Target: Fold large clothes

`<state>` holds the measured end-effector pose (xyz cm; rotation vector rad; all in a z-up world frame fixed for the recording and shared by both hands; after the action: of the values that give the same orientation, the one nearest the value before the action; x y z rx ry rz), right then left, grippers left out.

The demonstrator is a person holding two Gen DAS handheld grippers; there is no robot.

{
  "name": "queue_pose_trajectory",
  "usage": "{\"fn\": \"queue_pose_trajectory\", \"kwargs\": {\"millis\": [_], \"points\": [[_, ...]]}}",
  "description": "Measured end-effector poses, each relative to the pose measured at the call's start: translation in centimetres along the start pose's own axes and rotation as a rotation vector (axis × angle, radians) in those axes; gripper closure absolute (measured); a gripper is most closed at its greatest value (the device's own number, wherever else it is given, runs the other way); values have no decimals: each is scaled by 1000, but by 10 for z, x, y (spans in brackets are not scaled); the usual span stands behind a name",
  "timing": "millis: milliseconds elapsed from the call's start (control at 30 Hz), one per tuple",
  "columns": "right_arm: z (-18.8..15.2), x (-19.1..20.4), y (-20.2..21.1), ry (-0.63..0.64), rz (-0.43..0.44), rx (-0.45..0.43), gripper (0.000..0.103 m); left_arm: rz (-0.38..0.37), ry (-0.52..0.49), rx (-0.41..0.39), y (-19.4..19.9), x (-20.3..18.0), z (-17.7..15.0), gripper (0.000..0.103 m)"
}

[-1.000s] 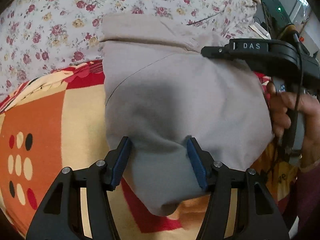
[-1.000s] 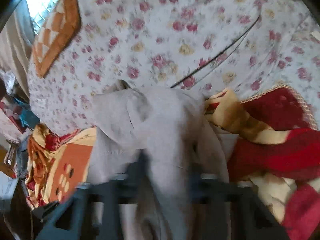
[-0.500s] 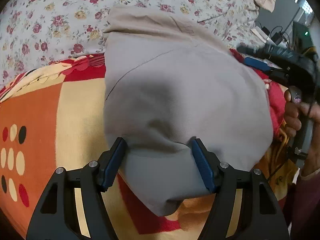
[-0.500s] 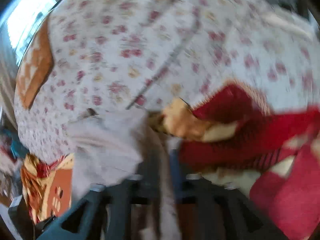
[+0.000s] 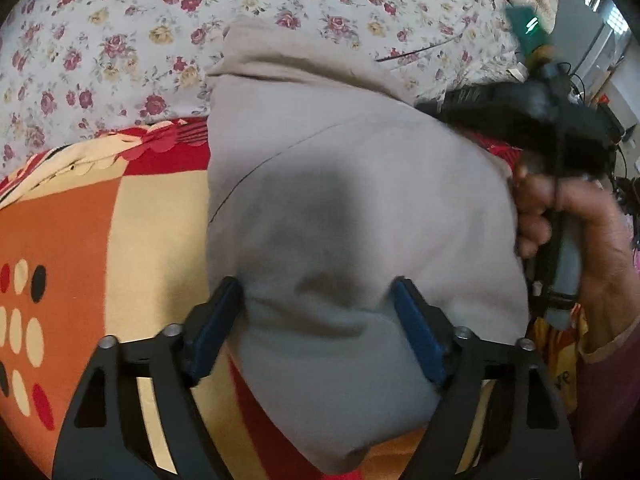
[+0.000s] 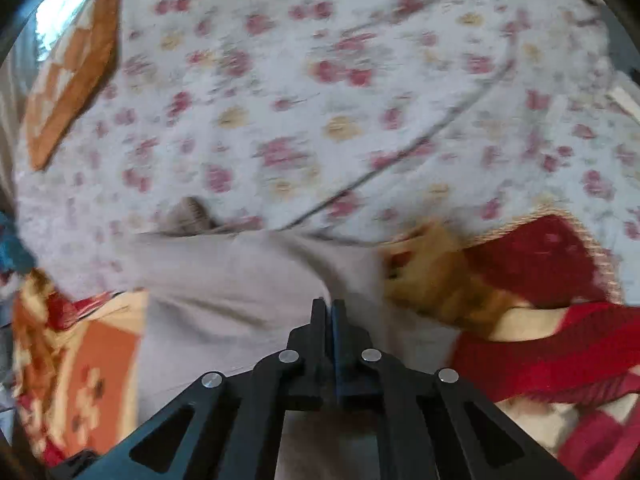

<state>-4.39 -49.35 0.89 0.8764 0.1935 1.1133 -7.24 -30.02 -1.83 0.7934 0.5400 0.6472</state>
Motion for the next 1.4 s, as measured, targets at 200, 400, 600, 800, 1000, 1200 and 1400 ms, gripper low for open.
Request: {"fn": "queue_pose_trajectory", "kwargs": {"millis": [200,400,600,800,1000,1200,1400], "points": [[-19,-32,-2,-94,47,57,102,-9,0,22,4,1,-4,19],[-21,-36,76,-6,173,18,18,-130,188,-30,31,29,7,19],[-53,-24,69,-9,278,105,15,-226,345,40,12,42,1,18],[-72,-13,35,-53,349,187,27,-258,330,88,-11,28,4,12],[-63,12,61,-48,412,157,68,-314,319,41,23,29,22,72],[-69,63,127,12,560,108,71,-313,227,-43,127,34,11,73],[-149,82,167,-44,618,172,66,-197,198,74,147,42,-77,69]]}}
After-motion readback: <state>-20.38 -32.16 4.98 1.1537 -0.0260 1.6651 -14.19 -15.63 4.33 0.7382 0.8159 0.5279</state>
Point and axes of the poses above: each gripper's, at about its wrist camera, not at the fingertips, and y roughly against the way its jaws point, x to its left, z to its top, the point moved 6 cm from there along -y, roughly the way its jaws point, and after that the axes turned 8 degrees about -x, right-handed, at the moved point
